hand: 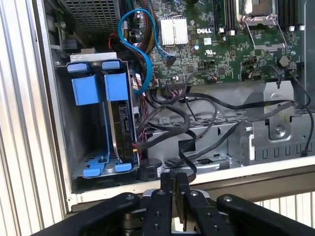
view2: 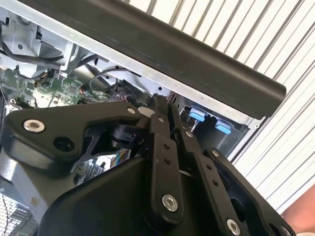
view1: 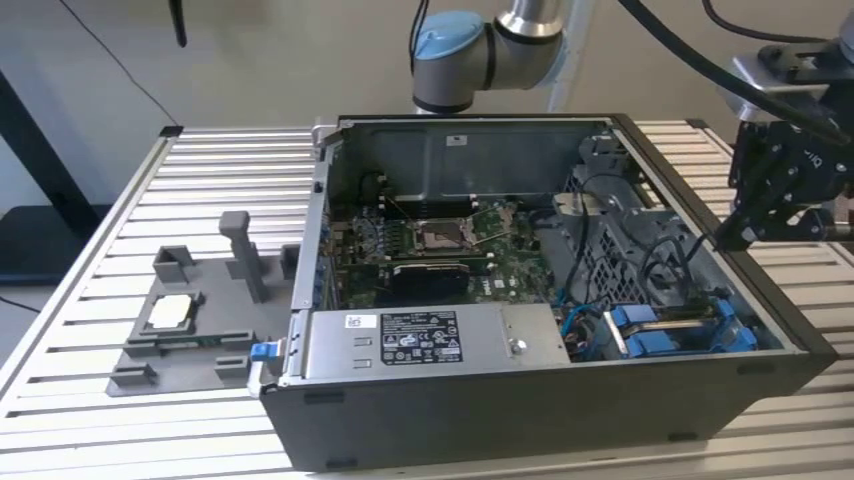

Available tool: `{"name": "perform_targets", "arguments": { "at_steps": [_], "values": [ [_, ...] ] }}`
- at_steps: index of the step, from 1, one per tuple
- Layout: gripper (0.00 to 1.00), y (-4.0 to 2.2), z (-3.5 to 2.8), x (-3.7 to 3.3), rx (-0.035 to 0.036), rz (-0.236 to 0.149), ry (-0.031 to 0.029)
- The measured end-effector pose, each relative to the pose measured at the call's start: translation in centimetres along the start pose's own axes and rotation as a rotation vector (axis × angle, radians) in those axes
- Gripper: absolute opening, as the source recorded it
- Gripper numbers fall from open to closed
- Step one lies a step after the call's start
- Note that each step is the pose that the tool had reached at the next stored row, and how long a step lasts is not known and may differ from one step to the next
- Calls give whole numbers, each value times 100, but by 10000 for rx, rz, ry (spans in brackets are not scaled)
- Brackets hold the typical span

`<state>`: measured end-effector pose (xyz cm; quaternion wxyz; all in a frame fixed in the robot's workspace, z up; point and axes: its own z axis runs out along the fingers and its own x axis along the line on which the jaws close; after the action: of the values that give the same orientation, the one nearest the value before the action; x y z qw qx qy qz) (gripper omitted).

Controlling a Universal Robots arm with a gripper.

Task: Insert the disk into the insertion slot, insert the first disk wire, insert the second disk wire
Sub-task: 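Insert the second disk wire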

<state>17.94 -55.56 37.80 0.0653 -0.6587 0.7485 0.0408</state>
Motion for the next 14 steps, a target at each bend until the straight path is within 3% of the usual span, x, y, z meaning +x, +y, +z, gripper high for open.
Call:
{"name": "perform_targets", "arguments": {
  "at_steps": [9,14],
  "values": [
    [16,1,-5,-5,0,3,-8],
    [16,47,-9,-20,-1,3,-8]
  ]
}}
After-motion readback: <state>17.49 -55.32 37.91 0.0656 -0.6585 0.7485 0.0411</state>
